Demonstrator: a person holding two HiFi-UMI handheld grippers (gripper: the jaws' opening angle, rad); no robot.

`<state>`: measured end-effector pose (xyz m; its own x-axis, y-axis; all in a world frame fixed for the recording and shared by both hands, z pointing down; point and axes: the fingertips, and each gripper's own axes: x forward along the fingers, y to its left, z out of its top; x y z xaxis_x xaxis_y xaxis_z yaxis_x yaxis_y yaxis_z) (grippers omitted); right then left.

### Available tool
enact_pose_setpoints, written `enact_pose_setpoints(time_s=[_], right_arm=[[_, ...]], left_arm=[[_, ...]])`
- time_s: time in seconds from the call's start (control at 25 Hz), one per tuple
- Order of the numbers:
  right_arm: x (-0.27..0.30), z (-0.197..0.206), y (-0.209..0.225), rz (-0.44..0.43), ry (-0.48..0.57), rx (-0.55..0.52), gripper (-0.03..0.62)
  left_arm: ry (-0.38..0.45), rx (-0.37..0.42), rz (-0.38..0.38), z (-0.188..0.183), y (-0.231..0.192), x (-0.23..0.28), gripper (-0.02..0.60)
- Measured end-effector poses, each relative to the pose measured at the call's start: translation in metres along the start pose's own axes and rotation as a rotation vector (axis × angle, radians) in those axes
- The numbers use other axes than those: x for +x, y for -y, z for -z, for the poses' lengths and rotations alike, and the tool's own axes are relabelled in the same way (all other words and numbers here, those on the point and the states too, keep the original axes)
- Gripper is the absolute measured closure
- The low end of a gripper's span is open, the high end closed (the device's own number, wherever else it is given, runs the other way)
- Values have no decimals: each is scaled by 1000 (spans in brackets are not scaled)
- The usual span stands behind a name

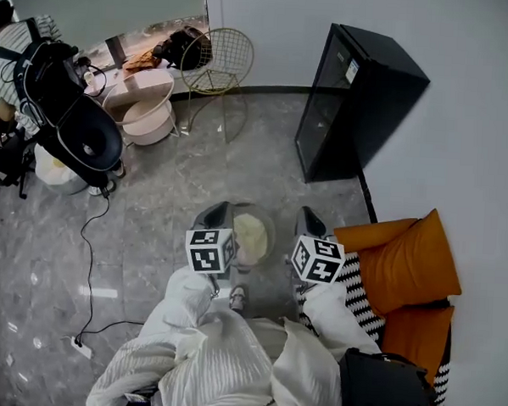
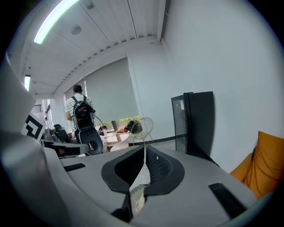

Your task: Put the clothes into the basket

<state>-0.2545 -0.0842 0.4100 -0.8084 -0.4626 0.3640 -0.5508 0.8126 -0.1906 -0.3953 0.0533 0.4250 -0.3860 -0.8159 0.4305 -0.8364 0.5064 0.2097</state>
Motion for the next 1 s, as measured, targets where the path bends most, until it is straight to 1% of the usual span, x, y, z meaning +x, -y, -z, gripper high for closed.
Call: enact_pose_setpoints(time_s=[0.28,0.36,0.44,0.64,0.76,1.0], right_arm=[[-13,-1,-4,-46,20,15,562],[-16,1,-6,-57,16,4,569],[-18,5,-6,-58,3,-14,571],[-21,10,-4,-66,-11,2,571],[-24,12,-5,-65,-16,-5,571],[-29,14,-5,-64,-20,-6,571]], left_arm=[[10,-2,-43,1,3,-19,581],[14,-4,-52,2,3,-24,581],[17,-4,-61,2,3,-29,581],[14,0,-80,7,0,-33,581],[18,-6,-83,8,-2,-37,581],[10,9,-82,14,-1,-40,581]])
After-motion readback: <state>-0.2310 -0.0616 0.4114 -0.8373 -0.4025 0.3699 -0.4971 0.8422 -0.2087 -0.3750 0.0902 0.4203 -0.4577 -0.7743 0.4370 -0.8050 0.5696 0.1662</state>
